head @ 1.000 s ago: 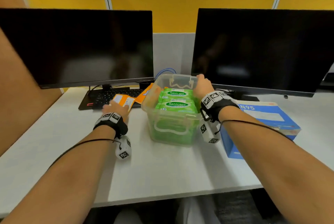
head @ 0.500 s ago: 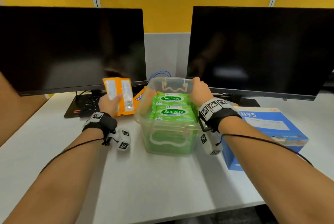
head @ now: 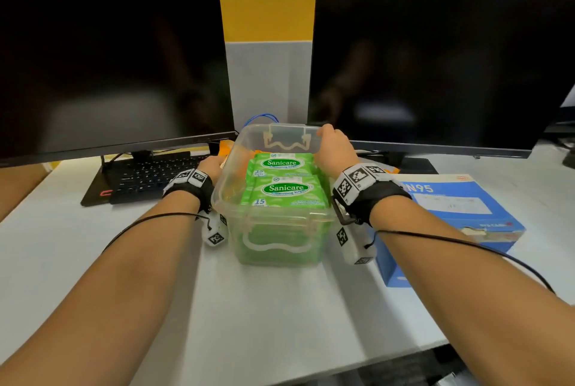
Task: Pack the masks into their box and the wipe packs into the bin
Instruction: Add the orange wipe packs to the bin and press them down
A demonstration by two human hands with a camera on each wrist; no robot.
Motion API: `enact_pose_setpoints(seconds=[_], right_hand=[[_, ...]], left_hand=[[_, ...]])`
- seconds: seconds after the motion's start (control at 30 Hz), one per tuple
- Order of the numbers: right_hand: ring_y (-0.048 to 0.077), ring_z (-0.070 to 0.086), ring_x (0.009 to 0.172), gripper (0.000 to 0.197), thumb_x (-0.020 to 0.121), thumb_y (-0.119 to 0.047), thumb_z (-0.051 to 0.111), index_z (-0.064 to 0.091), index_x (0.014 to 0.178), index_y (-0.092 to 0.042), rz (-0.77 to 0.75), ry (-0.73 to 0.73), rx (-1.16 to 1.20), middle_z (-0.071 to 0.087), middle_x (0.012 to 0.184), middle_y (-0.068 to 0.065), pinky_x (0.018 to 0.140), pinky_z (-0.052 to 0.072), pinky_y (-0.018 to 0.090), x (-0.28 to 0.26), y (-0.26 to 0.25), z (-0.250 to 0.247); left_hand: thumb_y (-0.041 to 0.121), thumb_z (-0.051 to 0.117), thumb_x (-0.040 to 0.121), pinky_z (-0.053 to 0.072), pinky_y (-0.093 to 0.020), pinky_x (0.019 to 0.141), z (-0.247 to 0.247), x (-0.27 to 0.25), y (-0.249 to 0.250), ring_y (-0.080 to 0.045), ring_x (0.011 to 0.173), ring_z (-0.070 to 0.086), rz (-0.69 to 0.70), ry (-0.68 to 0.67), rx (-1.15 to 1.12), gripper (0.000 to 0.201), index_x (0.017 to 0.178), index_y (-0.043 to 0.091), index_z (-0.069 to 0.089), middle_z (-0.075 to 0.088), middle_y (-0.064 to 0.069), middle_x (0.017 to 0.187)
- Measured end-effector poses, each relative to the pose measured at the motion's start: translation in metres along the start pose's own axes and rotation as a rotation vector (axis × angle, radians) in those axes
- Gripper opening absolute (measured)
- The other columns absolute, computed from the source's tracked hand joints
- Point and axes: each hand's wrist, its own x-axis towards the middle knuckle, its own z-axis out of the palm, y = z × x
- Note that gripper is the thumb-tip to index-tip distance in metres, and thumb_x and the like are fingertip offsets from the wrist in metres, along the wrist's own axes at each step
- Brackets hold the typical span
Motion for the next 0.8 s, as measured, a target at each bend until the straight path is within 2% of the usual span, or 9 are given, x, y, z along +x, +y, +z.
enact_pose_setpoints(seconds=[0.07,0.17,0.23,0.3,0.4,0.47,0.63,0.73,0.8], right_hand=[[0.033,0.049,0.12,0.042,0.093,-0.006,0.052,0.04,0.133,-0.007,0.004,0.006,0.004,0.047,0.131,0.017,0.096,0.041,0.039,-0.001,-0.001,-0.001],[0.033,0.051,0.117,0.042,0.092,-0.005,0.053,0.039,0.132,-0.006,0.032,0.021,0.054,0.049,0.129,0.018,0.093,0.043,0.04,-0.002,-0.003,-0.002],[0.033,0.053,0.116,0.042,0.092,-0.005,0.054,0.038,0.131,-0.005,0.063,0.022,0.088,0.051,0.129,0.018,0.091,0.044,0.04,-0.005,-0.006,-0.004],[0.034,0.052,0.118,0.044,0.092,-0.007,0.057,0.037,0.131,-0.003,0.097,0.008,0.086,0.051,0.13,0.018,0.092,0.044,0.04,-0.008,-0.01,-0.005],[0.034,0.051,0.12,0.044,0.091,-0.006,0.056,0.038,0.131,-0.001,0.097,-0.015,0.035,0.049,0.132,0.018,0.094,0.044,0.039,-0.016,-0.015,-0.008],[0.033,0.051,0.121,0.044,0.09,-0.006,0.057,0.038,0.13,0.0,0.104,-0.032,0.019,0.047,0.133,0.018,0.095,0.044,0.039,-0.023,-0.019,-0.009],[0.033,0.052,0.119,0.047,0.09,-0.009,0.058,0.038,0.132,0.0,0.118,-0.032,0.074,0.043,0.135,0.018,0.093,0.045,0.038,-0.045,-0.037,-0.006],[0.033,0.051,0.12,0.051,0.089,-0.014,0.061,0.039,0.132,0.0,0.084,-0.066,0.183,0.043,0.135,0.018,0.093,0.044,0.037,-0.062,-0.048,-0.005],[0.034,0.049,0.122,0.049,0.09,-0.019,0.058,0.041,0.133,-0.002,0.061,-0.095,0.261,0.041,0.138,0.018,0.097,0.041,0.038,-0.07,-0.054,-0.003]], left_hand=[[0.033,0.061,0.083,0.051,-0.039,0.085,-0.002,0.005,-0.008,-0.034,0.098,0.062,0.022,-0.015,-0.007,0.021,0.096,0.016,0.063,0.065,-0.011,0.097],[0.027,0.068,0.081,0.047,-0.043,0.09,-0.015,-0.032,0.003,-0.035,0.105,0.057,0.064,0.009,-0.121,0.05,0.125,0.019,0.045,0.059,-0.013,0.115],[0.018,0.069,0.084,0.043,-0.039,0.087,-0.023,-0.063,0.012,-0.037,0.106,0.056,0.097,0.077,-0.139,0.063,0.136,0.018,0.034,0.056,-0.018,0.118],[0.021,0.068,0.085,0.043,-0.036,0.084,-0.032,-0.084,0.014,-0.035,0.106,0.057,0.154,0.112,-0.058,0.066,0.141,0.018,0.034,0.057,-0.016,0.117],[0.026,0.063,0.079,0.048,-0.036,0.08,-0.059,-0.114,0.019,-0.03,0.1,0.061,0.22,0.152,0.171,0.039,0.117,0.016,0.06,0.065,-0.009,0.107],[0.019,0.063,0.081,0.046,-0.039,0.077,-0.083,-0.136,0.029,-0.033,0.095,0.059,0.224,0.28,0.193,0.026,0.105,0.011,0.063,0.061,-0.013,0.1],[0.021,0.061,0.088,0.042,-0.039,0.082,-0.136,-0.182,0.062,-0.033,0.102,0.056,0.295,0.636,-0.028,0.03,0.113,0.004,0.058,0.059,-0.018,0.108],[0.025,0.062,0.09,0.048,-0.037,0.09,-0.132,-0.204,0.081,-0.025,0.107,0.061,0.352,0.571,-0.262,0.034,0.118,0.006,0.061,0.065,-0.011,0.115],[0.026,0.063,0.09,0.05,-0.043,0.093,-0.116,-0.213,0.087,-0.025,0.106,0.063,0.354,0.479,-0.376,0.031,0.115,0.007,0.063,0.067,-0.011,0.114]])
